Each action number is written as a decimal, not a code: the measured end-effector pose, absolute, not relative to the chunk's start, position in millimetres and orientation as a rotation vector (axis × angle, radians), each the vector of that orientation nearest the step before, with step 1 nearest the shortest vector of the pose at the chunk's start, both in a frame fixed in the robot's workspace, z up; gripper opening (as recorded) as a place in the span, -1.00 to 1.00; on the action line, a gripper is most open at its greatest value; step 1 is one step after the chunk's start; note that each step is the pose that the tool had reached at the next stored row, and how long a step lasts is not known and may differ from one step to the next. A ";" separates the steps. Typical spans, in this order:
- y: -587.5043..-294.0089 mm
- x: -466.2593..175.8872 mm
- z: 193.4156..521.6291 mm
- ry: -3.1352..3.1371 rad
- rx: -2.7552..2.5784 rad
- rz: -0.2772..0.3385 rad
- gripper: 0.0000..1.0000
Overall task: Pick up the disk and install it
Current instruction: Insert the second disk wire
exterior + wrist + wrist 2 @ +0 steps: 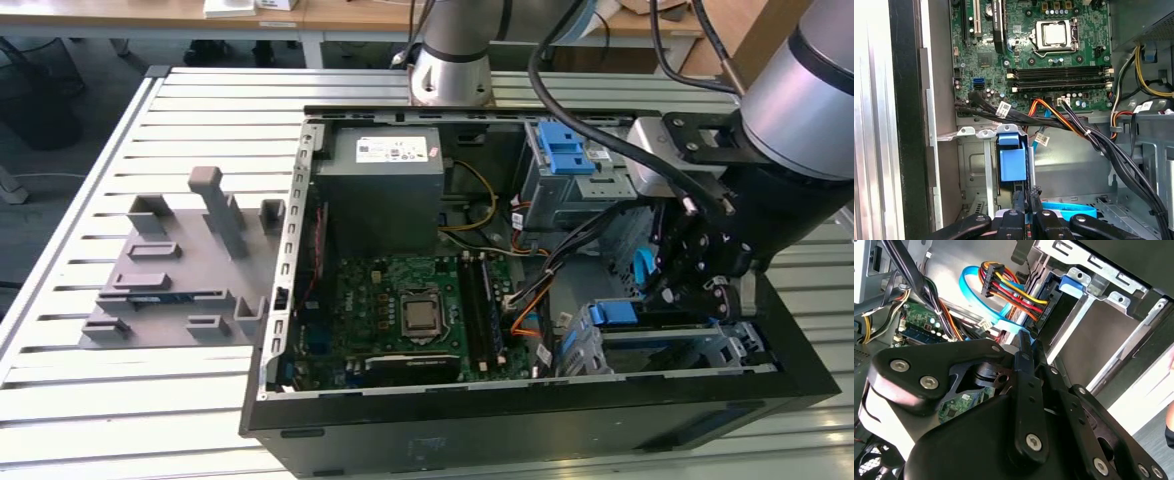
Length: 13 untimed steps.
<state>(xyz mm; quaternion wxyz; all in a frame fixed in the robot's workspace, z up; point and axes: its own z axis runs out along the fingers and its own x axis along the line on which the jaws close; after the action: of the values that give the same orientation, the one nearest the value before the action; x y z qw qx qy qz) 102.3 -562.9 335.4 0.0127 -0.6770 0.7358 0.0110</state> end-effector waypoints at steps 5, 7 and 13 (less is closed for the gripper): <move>-563.0 102.7 334.4 2.293 -2.110 0.034 -0.68; -563.0 102.9 333.9 2.293 -2.110 0.034 -0.68; -563.5 103.5 331.4 2.293 -2.110 0.034 -0.68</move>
<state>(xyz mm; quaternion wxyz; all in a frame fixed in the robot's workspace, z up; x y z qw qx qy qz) 103.5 -563.5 331.4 0.0127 -0.6770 0.7358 0.0110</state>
